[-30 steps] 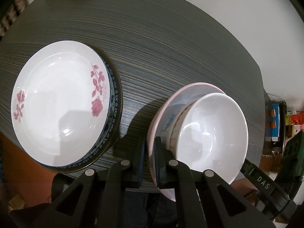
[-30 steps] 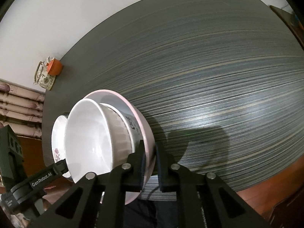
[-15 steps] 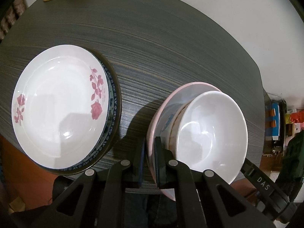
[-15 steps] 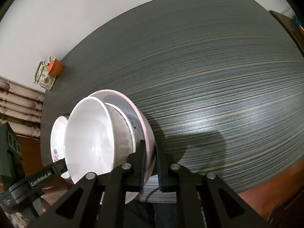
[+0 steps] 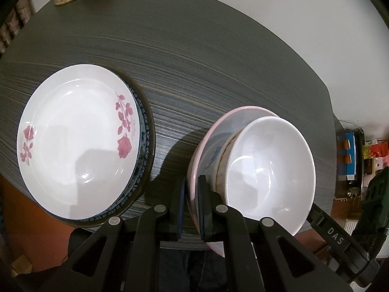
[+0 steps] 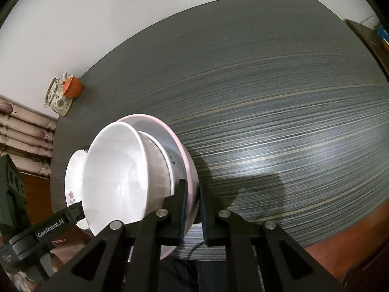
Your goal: Organize plates and bowls
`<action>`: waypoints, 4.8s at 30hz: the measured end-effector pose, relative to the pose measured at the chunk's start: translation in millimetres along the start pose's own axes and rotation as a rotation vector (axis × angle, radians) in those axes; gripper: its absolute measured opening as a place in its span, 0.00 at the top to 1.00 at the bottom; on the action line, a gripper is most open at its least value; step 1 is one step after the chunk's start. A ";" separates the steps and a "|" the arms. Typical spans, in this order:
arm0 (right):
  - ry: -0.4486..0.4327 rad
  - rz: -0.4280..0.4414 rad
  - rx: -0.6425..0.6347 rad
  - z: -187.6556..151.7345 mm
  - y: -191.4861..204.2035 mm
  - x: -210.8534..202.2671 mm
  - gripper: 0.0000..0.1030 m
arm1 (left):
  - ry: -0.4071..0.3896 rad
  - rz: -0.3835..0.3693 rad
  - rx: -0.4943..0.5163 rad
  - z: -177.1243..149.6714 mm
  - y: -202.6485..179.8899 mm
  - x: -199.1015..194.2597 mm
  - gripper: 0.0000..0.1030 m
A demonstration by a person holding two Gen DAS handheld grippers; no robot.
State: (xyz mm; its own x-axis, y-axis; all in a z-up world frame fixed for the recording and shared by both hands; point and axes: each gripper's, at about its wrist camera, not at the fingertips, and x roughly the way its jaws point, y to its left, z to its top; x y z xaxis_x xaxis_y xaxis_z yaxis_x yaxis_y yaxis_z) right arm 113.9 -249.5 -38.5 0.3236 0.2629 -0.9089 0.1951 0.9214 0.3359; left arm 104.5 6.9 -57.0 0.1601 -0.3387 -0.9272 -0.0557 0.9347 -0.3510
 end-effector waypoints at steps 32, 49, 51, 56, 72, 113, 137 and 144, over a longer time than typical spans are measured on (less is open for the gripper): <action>-0.051 0.058 -0.175 8.6 84.3 -29.6 0.90 | -0.162 0.026 -0.085 7.1 49.3 -75.5 0.95; -0.002 0.090 -0.291 -3.2 156.0 -2.2 0.90 | -0.217 0.084 -0.207 3.9 114.0 -102.7 0.95; 0.006 0.085 -0.300 -5.3 160.9 2.0 0.90 | -0.215 0.087 -0.219 4.3 122.1 -102.8 0.94; 0.023 0.078 -0.317 -7.5 165.8 9.9 0.90 | -0.211 0.087 -0.245 1.5 137.7 -101.3 0.94; 0.037 0.050 -0.327 -16.1 174.3 23.5 0.90 | -0.194 0.083 -0.273 4.7 163.0 -89.5 0.94; -0.032 0.073 -0.362 -50.5 139.8 -28.1 0.41 | -0.327 0.173 -0.183 -47.8 146.8 -127.4 0.51; -0.058 0.066 -0.492 -99.9 140.5 -27.1 0.23 | -0.426 0.284 -0.039 -74.0 89.2 -115.2 0.19; -0.059 0.059 -0.489 -104.6 142.5 -23.8 0.23 | -0.441 0.300 -0.029 -74.6 90.3 -112.8 0.13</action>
State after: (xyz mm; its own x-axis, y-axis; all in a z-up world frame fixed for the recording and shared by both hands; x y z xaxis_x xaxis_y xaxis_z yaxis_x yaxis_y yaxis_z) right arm 37.2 -94.5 5.2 0.3754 0.3154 -0.8715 -0.2780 0.9353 0.2188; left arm 8.0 121.5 6.1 0.5318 0.0265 -0.8464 -0.1893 0.9779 -0.0883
